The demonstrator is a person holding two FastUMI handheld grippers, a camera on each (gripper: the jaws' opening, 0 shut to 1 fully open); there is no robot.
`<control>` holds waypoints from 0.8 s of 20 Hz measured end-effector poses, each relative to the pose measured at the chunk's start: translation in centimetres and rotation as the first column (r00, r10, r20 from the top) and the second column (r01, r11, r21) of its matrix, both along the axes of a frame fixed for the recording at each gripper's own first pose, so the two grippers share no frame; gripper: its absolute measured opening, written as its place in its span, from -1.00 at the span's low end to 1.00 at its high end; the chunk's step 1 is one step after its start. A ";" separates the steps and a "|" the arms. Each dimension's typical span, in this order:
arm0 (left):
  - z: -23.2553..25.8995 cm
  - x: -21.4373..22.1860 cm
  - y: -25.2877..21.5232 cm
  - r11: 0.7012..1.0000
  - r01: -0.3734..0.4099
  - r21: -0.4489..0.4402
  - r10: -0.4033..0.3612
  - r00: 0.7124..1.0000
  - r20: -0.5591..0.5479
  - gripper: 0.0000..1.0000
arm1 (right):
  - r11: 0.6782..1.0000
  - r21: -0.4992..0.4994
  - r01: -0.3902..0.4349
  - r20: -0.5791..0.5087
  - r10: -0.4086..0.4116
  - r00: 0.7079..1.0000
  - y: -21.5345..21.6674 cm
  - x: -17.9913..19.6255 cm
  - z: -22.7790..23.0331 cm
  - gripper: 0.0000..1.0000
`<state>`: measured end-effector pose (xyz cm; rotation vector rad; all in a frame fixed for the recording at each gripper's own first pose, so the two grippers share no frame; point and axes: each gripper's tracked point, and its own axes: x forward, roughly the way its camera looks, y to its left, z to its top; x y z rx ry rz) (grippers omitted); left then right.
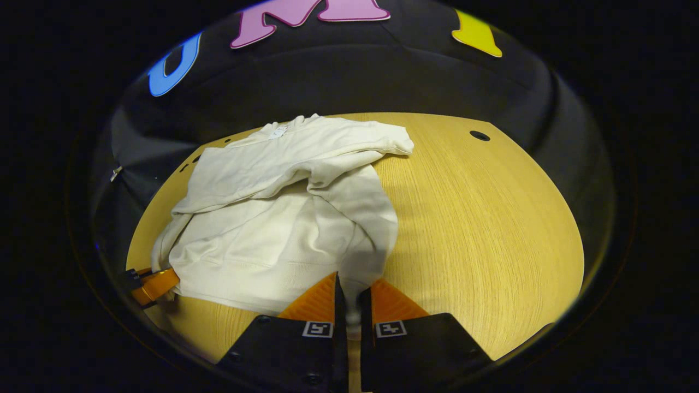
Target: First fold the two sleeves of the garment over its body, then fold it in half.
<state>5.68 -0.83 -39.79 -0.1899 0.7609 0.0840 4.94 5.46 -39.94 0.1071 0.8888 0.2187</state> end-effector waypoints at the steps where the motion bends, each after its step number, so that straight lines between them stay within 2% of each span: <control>1: 0.0 0.0 0.0 1.000 0.001 0.012 -0.001 1.000 -0.001 -0.87 | 1.000 -0.005 -0.025 -0.001 0.025 1.000 0.0 0.0 0.1 -0.80; 9: 5.1 2.0 2.1 0.998 -0.014 0.060 0.008 0.995 0.097 -0.88 | 0.999 0.042 -0.009 0.073 0.006 0.997 0.5 2.3 3.9 -0.81; 14: 10.2 6.6 3.9 0.998 -0.033 0.059 0.021 0.982 0.187 -0.88 | 0.998 0.070 -0.006 0.171 -0.006 0.985 2.0 7.0 8.1 -0.80; 15: 10.9 7.4 4.2 0.998 -0.039 0.056 0.027 0.979 0.201 -0.78 | 0.997 0.071 -0.002 0.190 -0.011 0.982 2.2 8.2 9.0 -0.81; 16: 11.3 8.3 4.6 0.998 -0.046 0.052 0.034 0.977 0.211 -0.88 | 0.997 0.075 0.003 0.206 -0.019 0.978 2.4 9.4 9.6 -0.81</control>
